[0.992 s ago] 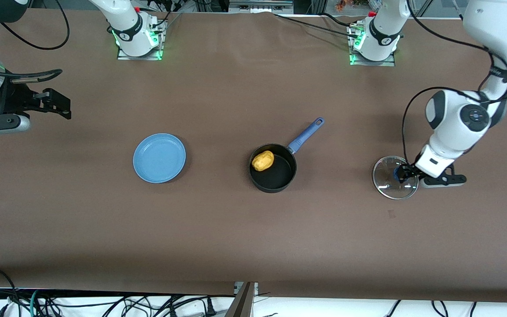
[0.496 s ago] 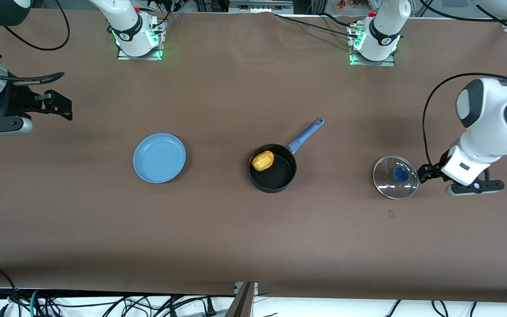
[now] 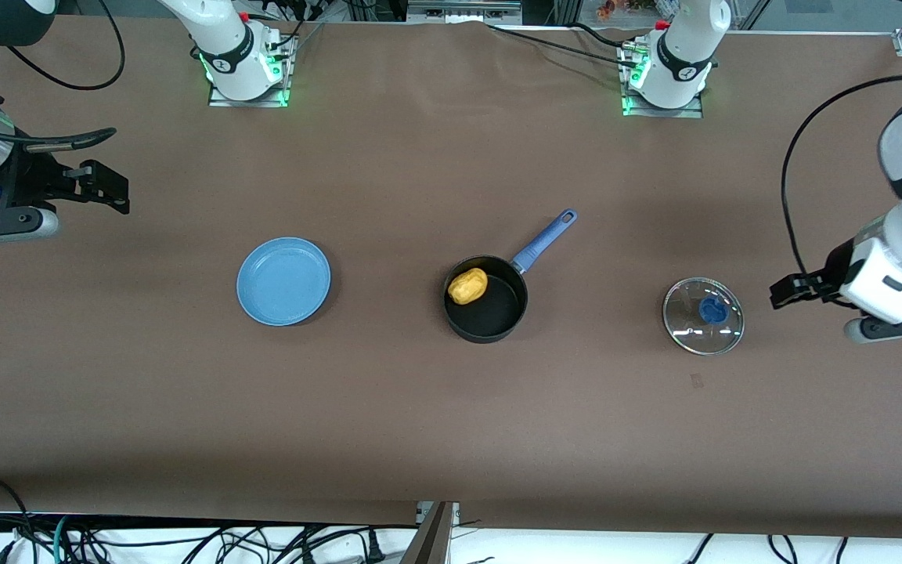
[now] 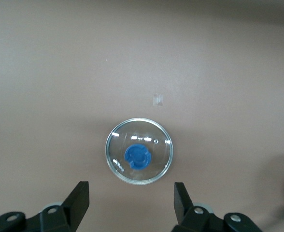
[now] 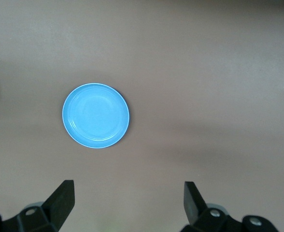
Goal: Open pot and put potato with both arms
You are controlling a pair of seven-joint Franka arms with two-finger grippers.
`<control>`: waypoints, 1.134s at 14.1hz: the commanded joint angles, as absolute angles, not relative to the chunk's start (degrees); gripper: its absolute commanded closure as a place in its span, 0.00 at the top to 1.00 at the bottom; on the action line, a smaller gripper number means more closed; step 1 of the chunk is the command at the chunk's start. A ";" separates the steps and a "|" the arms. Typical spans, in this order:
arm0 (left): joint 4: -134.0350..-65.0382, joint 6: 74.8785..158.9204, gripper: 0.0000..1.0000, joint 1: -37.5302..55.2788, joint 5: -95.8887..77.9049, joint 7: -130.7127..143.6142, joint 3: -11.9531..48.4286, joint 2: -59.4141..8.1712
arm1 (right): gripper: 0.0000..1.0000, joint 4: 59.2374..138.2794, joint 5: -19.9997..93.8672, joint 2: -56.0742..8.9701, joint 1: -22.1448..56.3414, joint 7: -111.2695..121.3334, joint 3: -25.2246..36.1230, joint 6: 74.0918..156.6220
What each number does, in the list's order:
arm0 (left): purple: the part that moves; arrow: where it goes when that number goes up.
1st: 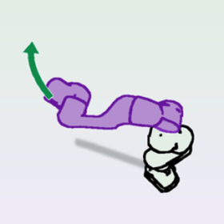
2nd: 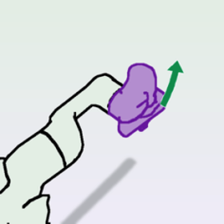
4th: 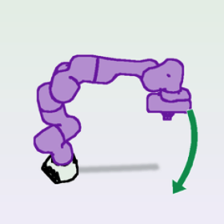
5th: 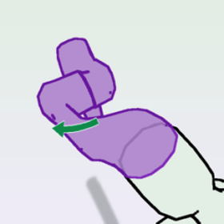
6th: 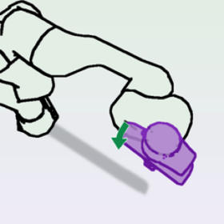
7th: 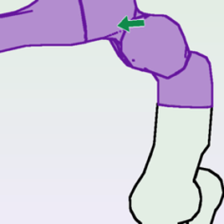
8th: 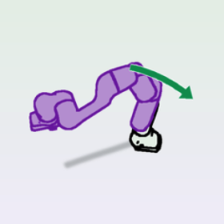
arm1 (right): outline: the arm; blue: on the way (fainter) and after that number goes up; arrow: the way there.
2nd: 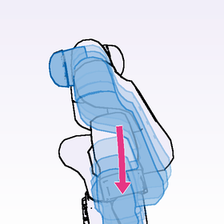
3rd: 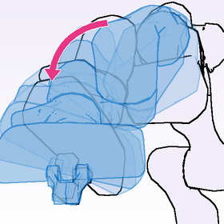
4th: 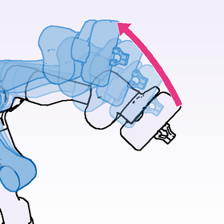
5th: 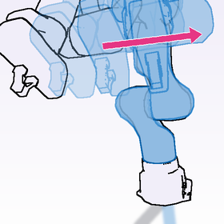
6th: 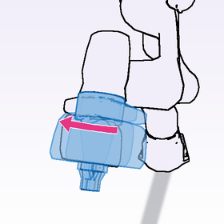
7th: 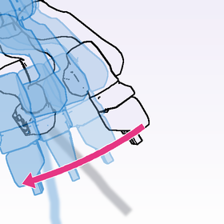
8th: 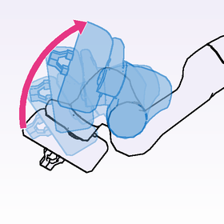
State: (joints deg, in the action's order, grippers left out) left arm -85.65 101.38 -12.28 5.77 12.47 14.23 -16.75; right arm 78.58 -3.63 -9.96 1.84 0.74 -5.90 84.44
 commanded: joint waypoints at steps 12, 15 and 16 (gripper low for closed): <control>-80.15 93.08 1.00 -9.68 1.05 12.74 13.28 -12.49 | 1.00 79.01 -4.40 -9.49 1.49 1.49 -6.50 84.64; -80.77 92.90 1.00 -6.51 0.97 13.18 10.81 -10.03 | 1.00 79.01 -4.39 -9.49 1.49 1.49 -6.50 84.64; -81.47 92.64 1.00 -5.81 0.97 13.10 10.46 -9.06 | 1.00 79.01 -4.39 -9.49 1.49 1.49 -6.50 84.64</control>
